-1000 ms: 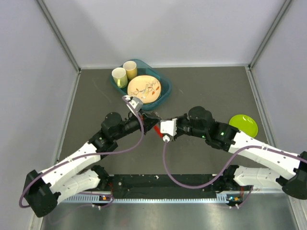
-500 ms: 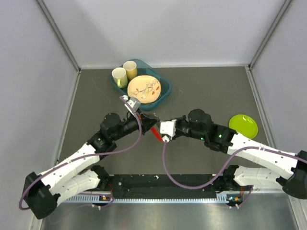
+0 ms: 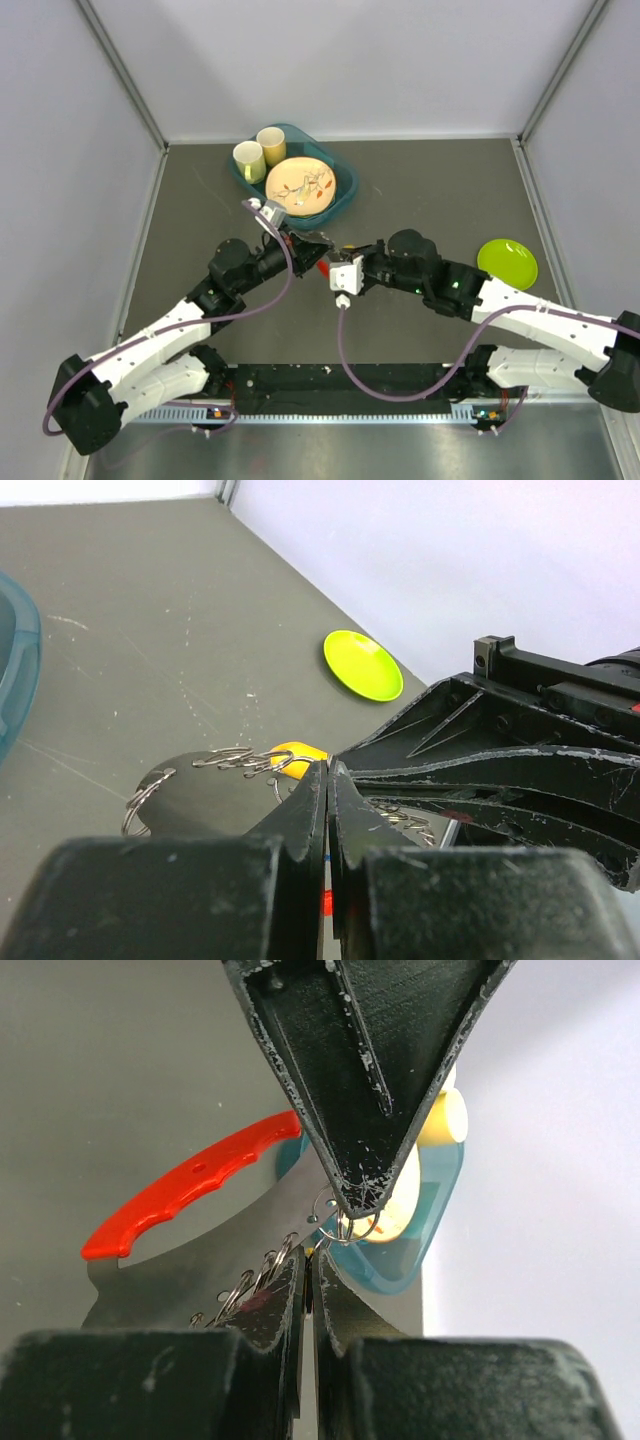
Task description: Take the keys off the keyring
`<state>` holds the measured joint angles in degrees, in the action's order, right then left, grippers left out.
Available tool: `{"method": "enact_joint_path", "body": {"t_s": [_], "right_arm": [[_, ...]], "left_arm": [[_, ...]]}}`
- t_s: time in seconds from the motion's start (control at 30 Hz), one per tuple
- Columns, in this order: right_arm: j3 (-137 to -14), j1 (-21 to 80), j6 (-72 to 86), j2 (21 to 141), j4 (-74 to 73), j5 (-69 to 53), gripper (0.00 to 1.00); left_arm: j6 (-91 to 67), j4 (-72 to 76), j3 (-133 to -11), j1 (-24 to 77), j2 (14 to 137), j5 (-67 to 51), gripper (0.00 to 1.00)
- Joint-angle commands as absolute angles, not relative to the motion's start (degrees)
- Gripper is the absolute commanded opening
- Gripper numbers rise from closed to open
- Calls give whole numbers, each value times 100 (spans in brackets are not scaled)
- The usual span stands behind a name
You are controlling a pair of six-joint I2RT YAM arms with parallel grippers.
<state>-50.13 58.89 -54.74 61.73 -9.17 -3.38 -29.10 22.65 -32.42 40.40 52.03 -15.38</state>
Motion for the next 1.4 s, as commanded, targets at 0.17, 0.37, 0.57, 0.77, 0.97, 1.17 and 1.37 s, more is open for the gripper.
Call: {"method": "enact_joint_path", "body": {"t_s": [0.17,0.37,0.57,0.77,0.97,1.17,1.37], "right_arm": [[-5834,5933,-6732,6335,-2398,-756,0],[-6090,6117,-7057,6565,-2935,-624,0],[-6144,6083,-6699,6662,-2927,-325,0],[-5346,5732,-5425,6013,-1997,-184,0],[-4564,5547,-3887,5512,-1224,45,0],[-3709,4984,-1269,5527,536,874,1],[-4279,4615,420,6896,-376,1915,2]], "left_arm": [[-2927,3981,-3172,3937,5264,-1914,0],[-2804,4035,-3182,3929,5291,-2092,0],[-2620,3876,-3208,3876,5265,-2013,0],[-2058,2771,-3252,3850,5001,-1557,0],[-1872,1636,-3033,3665,4641,-853,0],[-2109,239,-3102,3366,4851,200,0],[-2285,-1054,-3305,3182,4826,1511,0]]}}
